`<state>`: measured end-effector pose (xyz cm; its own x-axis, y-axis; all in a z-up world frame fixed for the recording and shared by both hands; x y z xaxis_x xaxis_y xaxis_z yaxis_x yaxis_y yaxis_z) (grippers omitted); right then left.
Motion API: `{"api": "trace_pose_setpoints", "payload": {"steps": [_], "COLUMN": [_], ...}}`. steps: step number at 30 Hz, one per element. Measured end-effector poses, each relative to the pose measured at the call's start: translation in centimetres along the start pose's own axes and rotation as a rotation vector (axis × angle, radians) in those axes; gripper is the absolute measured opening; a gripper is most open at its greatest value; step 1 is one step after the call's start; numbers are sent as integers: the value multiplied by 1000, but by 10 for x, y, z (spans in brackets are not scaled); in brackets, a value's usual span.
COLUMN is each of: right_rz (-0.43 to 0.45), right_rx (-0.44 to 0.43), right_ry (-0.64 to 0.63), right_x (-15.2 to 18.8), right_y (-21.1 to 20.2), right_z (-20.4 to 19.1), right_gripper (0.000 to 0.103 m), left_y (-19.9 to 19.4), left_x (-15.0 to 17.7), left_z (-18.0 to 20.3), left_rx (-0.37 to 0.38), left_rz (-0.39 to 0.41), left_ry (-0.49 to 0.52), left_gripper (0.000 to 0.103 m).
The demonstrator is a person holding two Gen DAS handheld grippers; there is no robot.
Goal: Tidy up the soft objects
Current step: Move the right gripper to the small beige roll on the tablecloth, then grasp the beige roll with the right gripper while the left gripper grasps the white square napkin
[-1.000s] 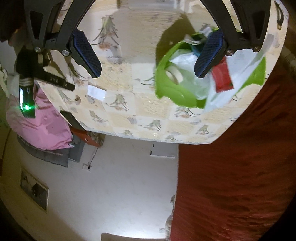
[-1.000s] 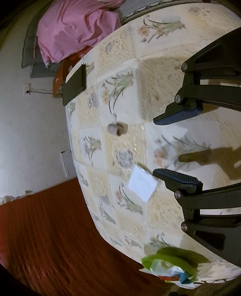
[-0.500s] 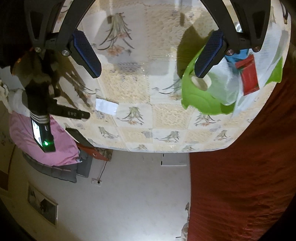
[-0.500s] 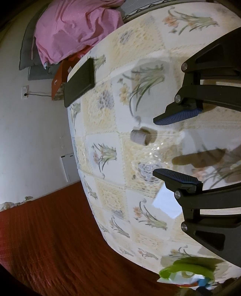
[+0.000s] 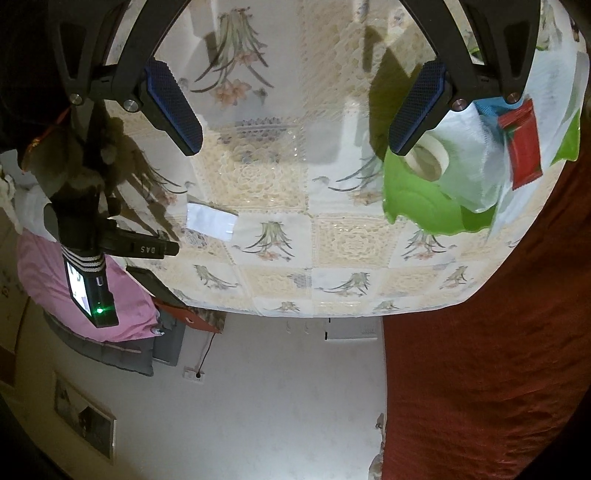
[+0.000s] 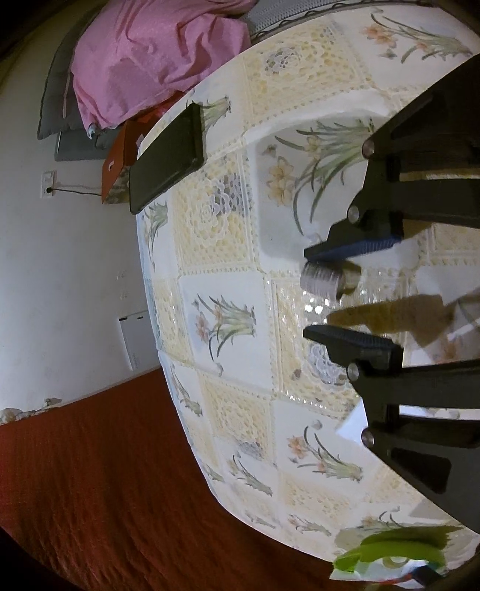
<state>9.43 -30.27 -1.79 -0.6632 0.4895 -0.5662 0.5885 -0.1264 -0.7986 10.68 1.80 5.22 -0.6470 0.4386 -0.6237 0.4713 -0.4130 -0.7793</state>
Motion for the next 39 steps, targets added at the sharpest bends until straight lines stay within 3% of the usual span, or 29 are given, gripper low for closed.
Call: {"api": "trace_pose_setpoints", "payload": {"steps": [6, 23, 39], "right_rz": [-1, 13, 21], "right_rx": [-21, -68, -91], "right_ry": [13, 22, 69], "right_x": [4, 41, 44], "right_y": [-5, -41, -40], "right_z": [10, 26, 35], "right_gripper": [21, 21, 22], "left_y": [10, 62, 101], "left_x": [-5, -29, -55], "left_z": [4, 29, 74], "left_rx": [8, 52, 67], "left_rz": [-16, -91, -122], "left_ry": [2, 11, 132], "left_gripper": [103, 103, 101]}}
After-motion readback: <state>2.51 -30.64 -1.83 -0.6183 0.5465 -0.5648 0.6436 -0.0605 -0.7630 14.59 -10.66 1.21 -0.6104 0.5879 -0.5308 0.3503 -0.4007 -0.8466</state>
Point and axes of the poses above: each gripper's, at about its wrist camera, not at the fingertips, and y roughly the way its jaws point, z to its right, x to its underside, the point moved 5 cm from there along y, roughly the way its jaws point, and after that the axes turned 8 degrees about -z, right-handed, at the moved point
